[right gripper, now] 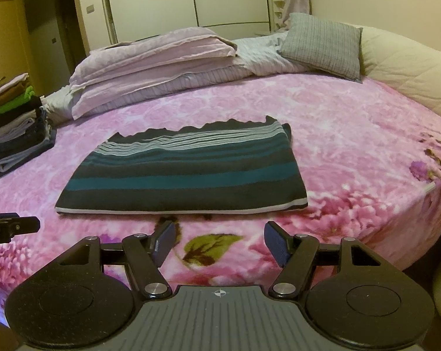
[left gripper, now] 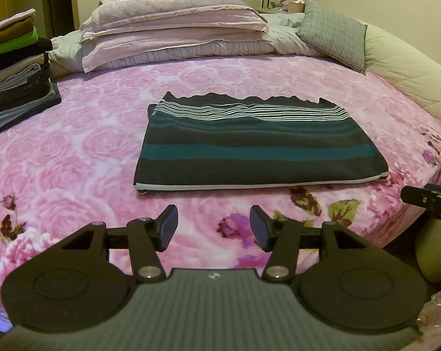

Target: Fold large clothes

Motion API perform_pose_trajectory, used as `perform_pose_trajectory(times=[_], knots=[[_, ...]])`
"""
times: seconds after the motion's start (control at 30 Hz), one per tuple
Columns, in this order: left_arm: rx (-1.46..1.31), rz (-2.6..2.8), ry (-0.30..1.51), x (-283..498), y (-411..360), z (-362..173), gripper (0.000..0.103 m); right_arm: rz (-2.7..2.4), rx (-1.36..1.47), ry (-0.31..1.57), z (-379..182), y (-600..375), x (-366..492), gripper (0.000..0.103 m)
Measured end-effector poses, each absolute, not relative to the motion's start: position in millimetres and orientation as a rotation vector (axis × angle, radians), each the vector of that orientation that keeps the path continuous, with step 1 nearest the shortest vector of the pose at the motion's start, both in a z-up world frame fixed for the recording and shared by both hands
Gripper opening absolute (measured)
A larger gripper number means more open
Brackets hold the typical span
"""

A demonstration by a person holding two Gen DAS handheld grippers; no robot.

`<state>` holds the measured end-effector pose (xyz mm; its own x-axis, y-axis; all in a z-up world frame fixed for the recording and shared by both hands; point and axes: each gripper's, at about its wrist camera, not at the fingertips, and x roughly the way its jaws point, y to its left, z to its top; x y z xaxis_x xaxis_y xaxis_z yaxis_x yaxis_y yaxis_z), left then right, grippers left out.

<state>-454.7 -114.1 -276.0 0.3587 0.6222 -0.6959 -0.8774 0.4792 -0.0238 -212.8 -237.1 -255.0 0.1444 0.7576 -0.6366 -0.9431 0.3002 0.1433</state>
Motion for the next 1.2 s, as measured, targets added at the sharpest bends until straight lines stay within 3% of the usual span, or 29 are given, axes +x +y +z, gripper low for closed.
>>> perform_pose_trajectory(times=[0.53,0.87,1.07,1.13,1.17,1.2], knots=[[-0.487,1.003,0.695,-451.9,-79.8,-299.5,0.05,1.225,-0.289,0.761,-280.2,-216.5,-186.7,0.065],[-1.113,0.95,0.308,-515.1,11.3,-373.4,0.047,1.161,0.359,1.174,-357.4,-195.6,-102.5,0.064],[-1.277,0.996,0.136,-529.9,42.8,-407.0,0.041,1.072,0.526,1.234,-378.7,-170.4,-86.3,0.063],[-1.282,1.009,0.12,-529.9,52.5,-410.8,0.032,1.029,0.563,1.237,-381.1,-161.4,-80.5,0.052],[-1.278,1.019,0.117,-529.4,56.3,-411.7,0.029,1.003,0.577,1.242,-383.4,-158.1,-79.0,0.036],[-1.277,1.025,0.12,-528.1,59.1,-412.2,0.016,0.98,0.592,1.25,-385.7,-156.9,-76.3,0.022]])
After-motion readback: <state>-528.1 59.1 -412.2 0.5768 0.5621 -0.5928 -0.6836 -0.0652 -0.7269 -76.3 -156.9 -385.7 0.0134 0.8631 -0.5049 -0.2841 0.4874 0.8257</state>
